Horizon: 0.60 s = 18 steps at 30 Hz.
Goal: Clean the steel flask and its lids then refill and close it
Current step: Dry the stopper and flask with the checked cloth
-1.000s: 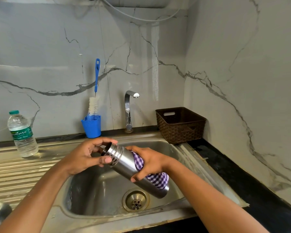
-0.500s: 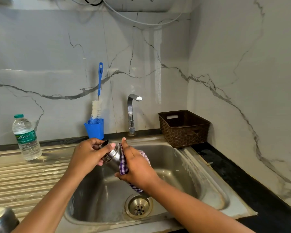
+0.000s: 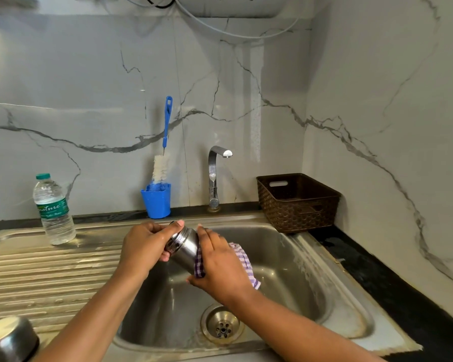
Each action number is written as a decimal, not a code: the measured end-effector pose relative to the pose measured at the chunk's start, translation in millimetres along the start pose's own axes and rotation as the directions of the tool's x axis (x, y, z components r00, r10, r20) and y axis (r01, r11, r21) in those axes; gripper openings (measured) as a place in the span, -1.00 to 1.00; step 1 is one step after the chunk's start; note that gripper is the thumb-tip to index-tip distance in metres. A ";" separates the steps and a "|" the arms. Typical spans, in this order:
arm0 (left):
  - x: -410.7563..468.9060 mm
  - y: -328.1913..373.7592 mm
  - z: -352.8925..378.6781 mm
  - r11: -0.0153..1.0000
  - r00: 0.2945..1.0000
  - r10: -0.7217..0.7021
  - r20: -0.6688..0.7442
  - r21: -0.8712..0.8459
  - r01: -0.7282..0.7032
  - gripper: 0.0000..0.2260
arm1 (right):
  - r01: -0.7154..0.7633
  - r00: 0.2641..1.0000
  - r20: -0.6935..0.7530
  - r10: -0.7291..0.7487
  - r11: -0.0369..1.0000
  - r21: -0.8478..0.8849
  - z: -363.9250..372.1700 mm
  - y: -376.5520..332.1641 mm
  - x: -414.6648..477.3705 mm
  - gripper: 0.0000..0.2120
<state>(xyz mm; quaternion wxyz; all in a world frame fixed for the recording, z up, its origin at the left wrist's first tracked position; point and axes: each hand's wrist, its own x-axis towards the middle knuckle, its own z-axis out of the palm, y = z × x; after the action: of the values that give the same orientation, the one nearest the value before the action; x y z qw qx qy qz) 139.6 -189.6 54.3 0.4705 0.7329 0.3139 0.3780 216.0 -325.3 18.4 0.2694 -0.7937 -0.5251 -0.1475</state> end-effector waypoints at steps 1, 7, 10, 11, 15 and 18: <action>-1.0 0.1 2.6 1.000 1.000 -0.007 0.002 -0.004 0.007 -0.67 | 0.014 1.000 -0.019 -0.015 1.000 -0.019 0.7 -1.7 0.5 -0.04; -5.9 -3.0 9.7 0.999 0.999 -0.045 0.015 0.015 0.045 -0.62 | 0.032 0.999 0.021 -0.031 0.998 -0.060 1.0 -2.5 3.0 0.06; -8.7 -4.3 12.4 0.998 0.998 -0.059 0.019 0.025 0.058 -0.62 | 0.010 1.000 0.010 -0.009 0.992 -0.123 2.4 -4.7 1.1 0.00; -10.2 -4.1 14.0 0.998 0.998 -0.062 0.023 0.029 0.061 -0.61 | -0.007 1.000 -0.005 0.007 0.991 -0.132 3.0 -5.2 0.6 -0.02; -14.2 -5.1 18.7 0.997 0.998 -0.060 0.035 0.045 0.058 -0.62 | -0.052 0.999 -0.018 0.050 0.987 -0.153 5.6 -5.9 -0.1 -0.07; -13.5 -2.3 17.0 0.997 0.998 -0.057 0.025 0.056 0.056 -0.62 | -0.036 0.998 -0.049 0.028 0.985 -0.167 5.3 -5.2 0.6 -0.12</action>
<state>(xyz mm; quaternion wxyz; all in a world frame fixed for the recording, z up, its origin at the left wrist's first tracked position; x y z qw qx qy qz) 146.8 -207.5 44.0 0.4649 0.7413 0.3385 0.3460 211.3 -320.2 15.8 0.2162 -0.8181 -0.4918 -0.2051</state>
